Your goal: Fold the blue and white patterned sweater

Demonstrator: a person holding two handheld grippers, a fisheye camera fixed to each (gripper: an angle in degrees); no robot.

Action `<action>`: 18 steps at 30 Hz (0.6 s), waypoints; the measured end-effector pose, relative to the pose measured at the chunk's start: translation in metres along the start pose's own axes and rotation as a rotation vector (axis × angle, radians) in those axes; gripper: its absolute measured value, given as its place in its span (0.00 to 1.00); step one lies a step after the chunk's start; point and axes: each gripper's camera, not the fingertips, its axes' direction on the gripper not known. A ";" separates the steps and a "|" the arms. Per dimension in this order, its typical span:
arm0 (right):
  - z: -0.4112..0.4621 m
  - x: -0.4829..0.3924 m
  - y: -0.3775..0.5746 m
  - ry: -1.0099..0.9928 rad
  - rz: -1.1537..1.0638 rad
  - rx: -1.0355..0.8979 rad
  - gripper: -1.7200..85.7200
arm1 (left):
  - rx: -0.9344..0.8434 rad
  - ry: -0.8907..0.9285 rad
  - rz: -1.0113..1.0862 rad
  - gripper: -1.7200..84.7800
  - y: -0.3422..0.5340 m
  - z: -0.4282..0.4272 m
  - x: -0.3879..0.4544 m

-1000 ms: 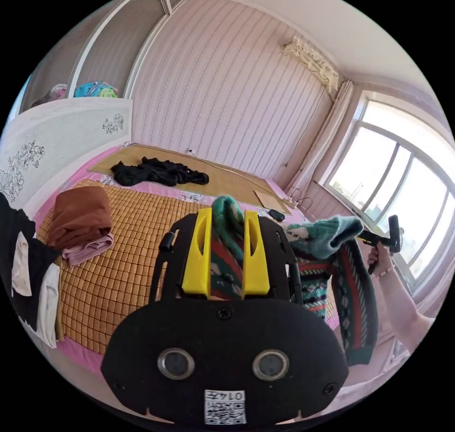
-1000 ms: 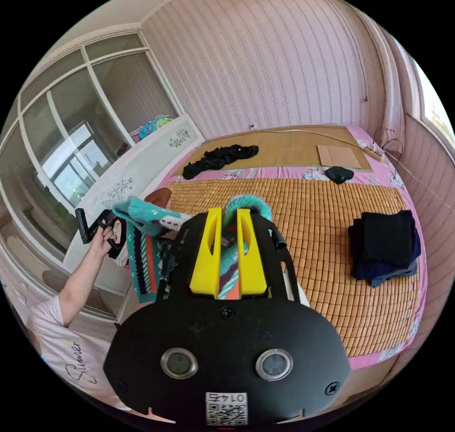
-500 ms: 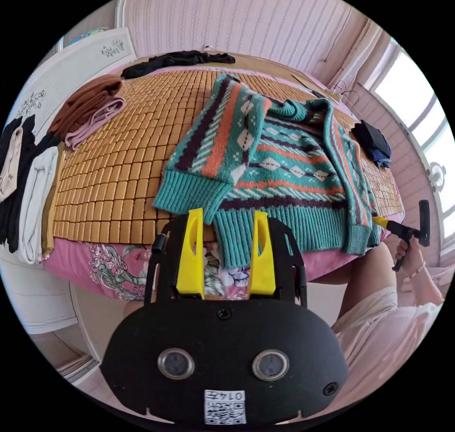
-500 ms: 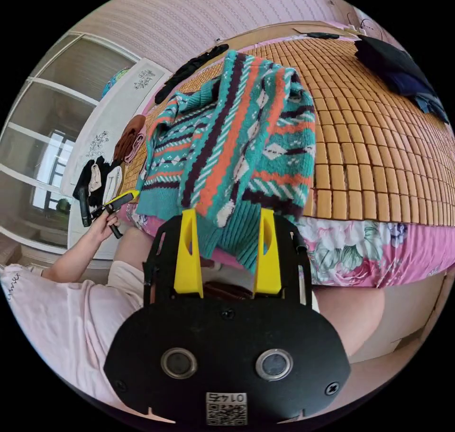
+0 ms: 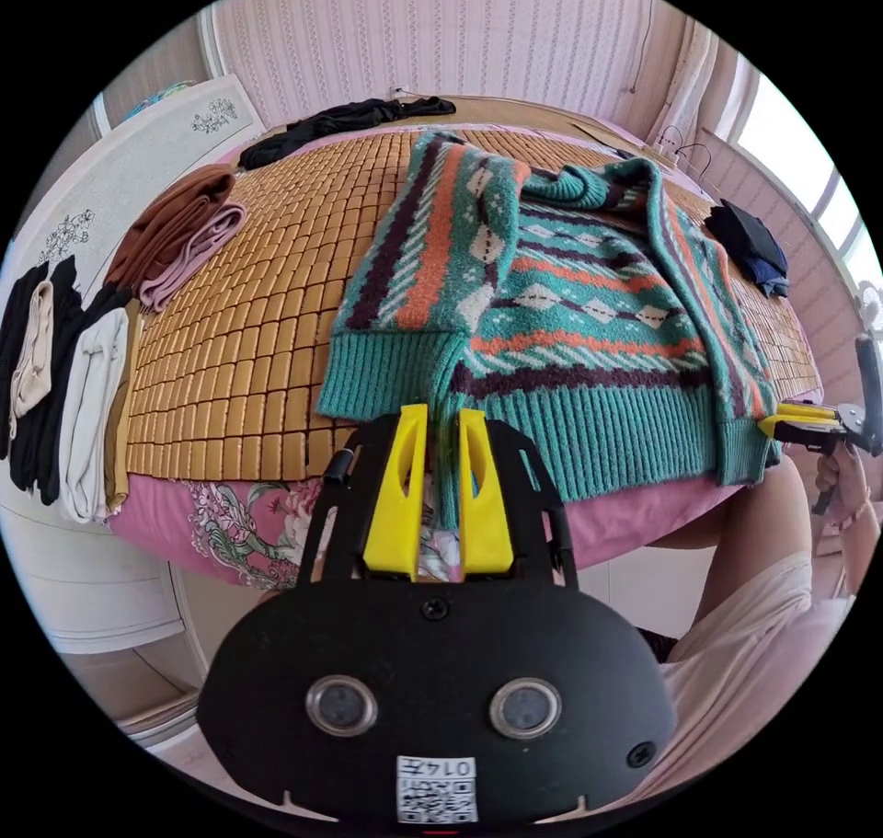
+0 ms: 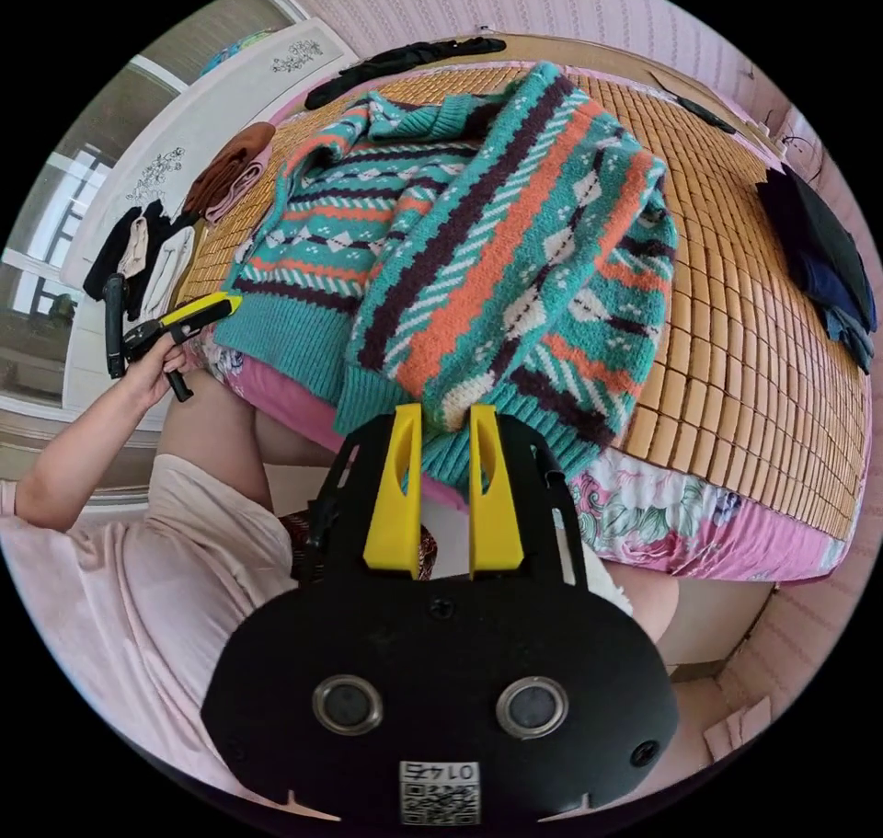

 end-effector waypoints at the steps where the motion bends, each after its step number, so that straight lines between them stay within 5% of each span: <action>1: -0.010 0.006 -0.001 -0.060 -0.001 0.023 0.09 | -0.004 0.008 0.009 0.09 0.000 -0.002 0.000; 6: -0.125 0.082 0.010 -0.321 0.101 0.404 0.07 | 0.003 0.086 0.068 0.08 0.013 -0.028 -0.008; 10: -0.207 0.154 0.039 -0.294 0.319 0.758 0.06 | 0.004 0.186 0.062 0.09 0.030 -0.052 -0.017; 12: -0.234 0.189 0.068 -0.113 0.568 0.897 0.06 | -0.032 0.205 0.036 0.09 0.041 -0.060 -0.026; 14: -0.232 0.200 0.090 -0.044 0.750 0.979 0.04 | -0.028 0.184 0.028 0.09 0.050 -0.066 -0.032; 16: -0.215 0.200 0.095 -0.110 0.709 0.952 0.03 | 0.002 0.145 0.014 0.10 0.058 -0.076 -0.036; 18: -0.174 0.184 0.079 -0.150 0.589 0.733 0.03 | 0.062 0.090 0.007 0.11 0.063 -0.087 -0.035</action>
